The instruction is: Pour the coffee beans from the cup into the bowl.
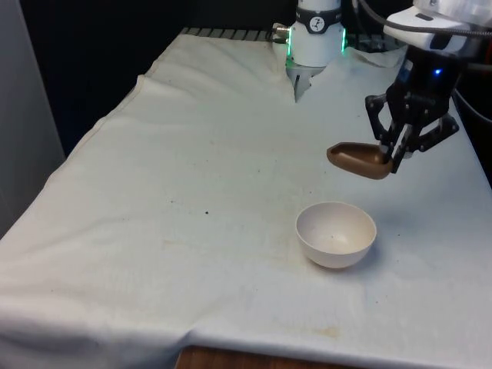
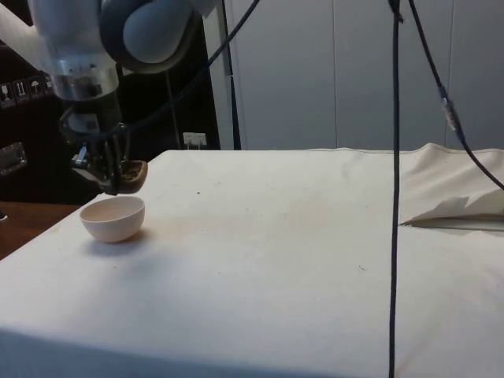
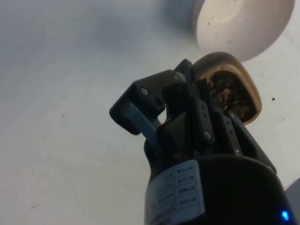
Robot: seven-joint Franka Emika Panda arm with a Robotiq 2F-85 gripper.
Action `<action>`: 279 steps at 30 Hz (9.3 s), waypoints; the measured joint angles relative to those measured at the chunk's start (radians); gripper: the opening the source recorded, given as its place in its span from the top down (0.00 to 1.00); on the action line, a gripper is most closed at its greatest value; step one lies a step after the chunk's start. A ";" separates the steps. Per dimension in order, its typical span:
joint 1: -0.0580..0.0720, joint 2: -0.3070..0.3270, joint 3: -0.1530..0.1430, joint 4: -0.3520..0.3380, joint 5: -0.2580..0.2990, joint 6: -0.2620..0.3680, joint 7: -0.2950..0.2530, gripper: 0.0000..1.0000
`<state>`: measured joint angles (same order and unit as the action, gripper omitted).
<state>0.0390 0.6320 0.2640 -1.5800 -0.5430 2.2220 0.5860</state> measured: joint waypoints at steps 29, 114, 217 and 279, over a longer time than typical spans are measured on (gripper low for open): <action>-0.013 0.178 0.000 0.292 0.034 -0.054 -0.085 1.00; -0.100 0.156 -0.046 0.203 0.557 0.099 -0.587 1.00; -0.113 0.085 -0.215 0.110 1.519 -0.037 -1.232 1.00; -0.113 0.093 -0.375 0.102 1.895 -0.337 -1.359 1.00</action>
<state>-0.0740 0.7250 -0.1110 -1.4780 1.3520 1.8850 -0.7730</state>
